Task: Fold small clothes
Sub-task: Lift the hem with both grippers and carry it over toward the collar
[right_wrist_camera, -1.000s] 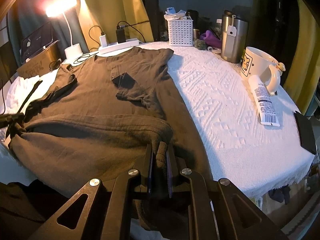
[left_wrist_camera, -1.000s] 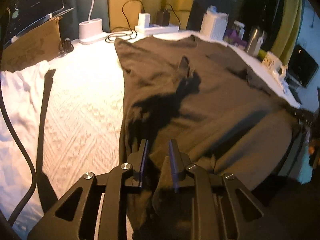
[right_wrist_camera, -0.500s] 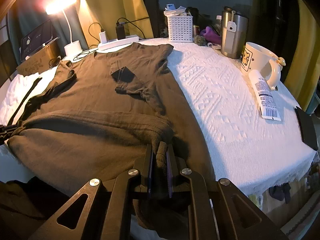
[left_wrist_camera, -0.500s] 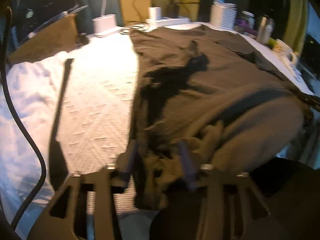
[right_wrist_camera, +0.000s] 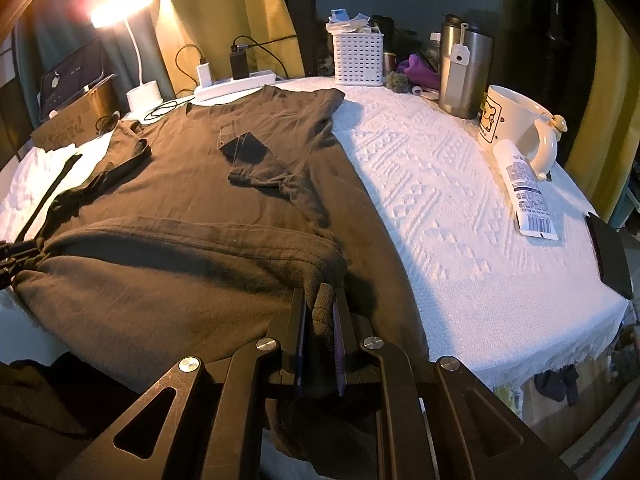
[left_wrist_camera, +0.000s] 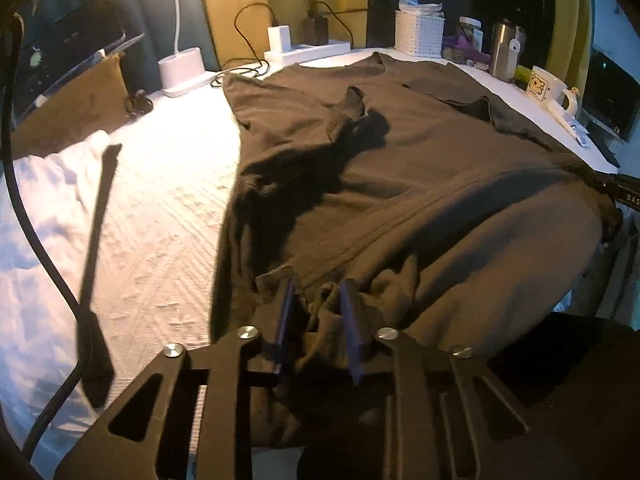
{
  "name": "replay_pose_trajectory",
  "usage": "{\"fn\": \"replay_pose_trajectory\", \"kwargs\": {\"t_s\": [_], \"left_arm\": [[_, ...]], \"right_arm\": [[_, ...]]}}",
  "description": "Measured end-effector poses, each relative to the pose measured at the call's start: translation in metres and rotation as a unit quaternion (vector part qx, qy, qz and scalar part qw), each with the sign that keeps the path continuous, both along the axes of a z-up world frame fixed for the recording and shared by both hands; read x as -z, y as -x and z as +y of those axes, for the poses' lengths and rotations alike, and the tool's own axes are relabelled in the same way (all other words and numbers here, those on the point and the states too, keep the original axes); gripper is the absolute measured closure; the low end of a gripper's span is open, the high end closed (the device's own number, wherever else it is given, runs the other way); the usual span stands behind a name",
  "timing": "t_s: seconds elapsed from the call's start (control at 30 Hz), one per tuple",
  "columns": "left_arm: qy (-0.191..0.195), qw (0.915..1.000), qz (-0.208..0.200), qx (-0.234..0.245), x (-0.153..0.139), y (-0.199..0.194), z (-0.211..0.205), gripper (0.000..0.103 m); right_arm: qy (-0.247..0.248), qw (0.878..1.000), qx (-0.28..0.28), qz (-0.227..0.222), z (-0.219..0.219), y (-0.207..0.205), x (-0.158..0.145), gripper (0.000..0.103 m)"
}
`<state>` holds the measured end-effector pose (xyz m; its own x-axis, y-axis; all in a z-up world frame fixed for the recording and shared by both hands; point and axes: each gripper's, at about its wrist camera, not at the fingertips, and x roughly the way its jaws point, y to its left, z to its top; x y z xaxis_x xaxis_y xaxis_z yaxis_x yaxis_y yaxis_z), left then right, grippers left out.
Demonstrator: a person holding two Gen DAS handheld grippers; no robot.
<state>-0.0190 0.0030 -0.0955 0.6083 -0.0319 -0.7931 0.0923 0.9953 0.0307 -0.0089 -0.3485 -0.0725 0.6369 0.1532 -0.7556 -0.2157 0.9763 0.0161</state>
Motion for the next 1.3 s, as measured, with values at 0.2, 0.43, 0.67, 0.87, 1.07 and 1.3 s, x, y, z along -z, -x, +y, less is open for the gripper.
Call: {"fn": "replay_pose_trajectory", "kwargs": {"t_s": [0.2,0.43,0.67,0.87,1.07,1.3], "left_arm": [[0.011,0.9999,-0.005,0.006,-0.008,0.004,-0.004,0.096],[0.014,0.9964,-0.083,-0.008,-0.051,0.013,0.002,0.096],[0.015,0.9908,-0.132,-0.025,-0.077,0.011,0.014,0.096],[0.017,0.9869,-0.155,-0.039,-0.087,0.006,0.023,0.097],[0.015,0.9819,-0.182,-0.049,-0.101,-0.009,0.028,0.097],[0.017,0.9762,-0.209,-0.055,-0.116,-0.029,0.034,0.097]], "right_arm": [[-0.005,1.000,0.000,-0.008,0.001,0.000,-0.004,0.092],[-0.009,0.999,-0.008,-0.043,0.003,0.001,-0.033,0.092],[-0.004,0.996,-0.016,-0.085,0.008,0.000,-0.066,0.092],[0.000,0.993,-0.020,-0.112,0.010,-0.008,-0.089,0.092],[0.000,0.992,-0.023,-0.126,0.014,-0.023,-0.102,0.092],[0.004,0.991,-0.028,-0.130,0.021,-0.046,-0.112,0.092]]}}
